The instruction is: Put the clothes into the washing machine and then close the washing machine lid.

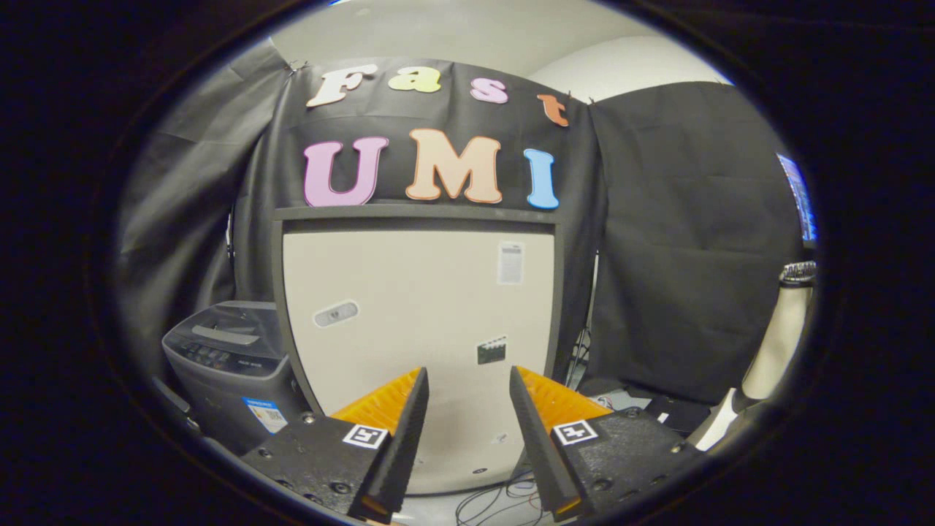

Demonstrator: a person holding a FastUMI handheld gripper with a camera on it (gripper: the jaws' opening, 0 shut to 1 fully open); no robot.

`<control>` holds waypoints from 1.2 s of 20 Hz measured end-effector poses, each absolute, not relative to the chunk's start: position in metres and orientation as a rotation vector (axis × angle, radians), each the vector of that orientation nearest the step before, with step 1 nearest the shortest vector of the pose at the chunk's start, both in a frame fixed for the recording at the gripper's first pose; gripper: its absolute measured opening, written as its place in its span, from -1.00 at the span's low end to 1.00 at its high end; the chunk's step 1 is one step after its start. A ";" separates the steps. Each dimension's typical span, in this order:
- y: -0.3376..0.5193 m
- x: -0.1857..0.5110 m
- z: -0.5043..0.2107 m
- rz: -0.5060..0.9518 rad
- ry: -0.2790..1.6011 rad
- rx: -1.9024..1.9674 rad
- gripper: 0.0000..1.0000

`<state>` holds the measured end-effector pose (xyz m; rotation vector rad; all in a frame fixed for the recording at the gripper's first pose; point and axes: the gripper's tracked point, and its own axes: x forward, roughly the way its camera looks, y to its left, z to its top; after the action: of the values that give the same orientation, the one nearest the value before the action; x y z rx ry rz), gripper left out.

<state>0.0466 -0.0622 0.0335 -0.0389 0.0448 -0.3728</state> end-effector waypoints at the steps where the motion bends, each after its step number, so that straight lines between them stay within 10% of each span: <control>1: -0.065 0.044 0.027 -0.366 0.054 -0.032 0.36; 16: -0.084 0.125 0.082 -0.228 -0.146 -0.022 0.34; 24: -0.083 0.121 0.031 -0.191 0.045 -0.009 0.39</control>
<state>0.1211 -0.0828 0.0314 -0.0091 0.0447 -0.1909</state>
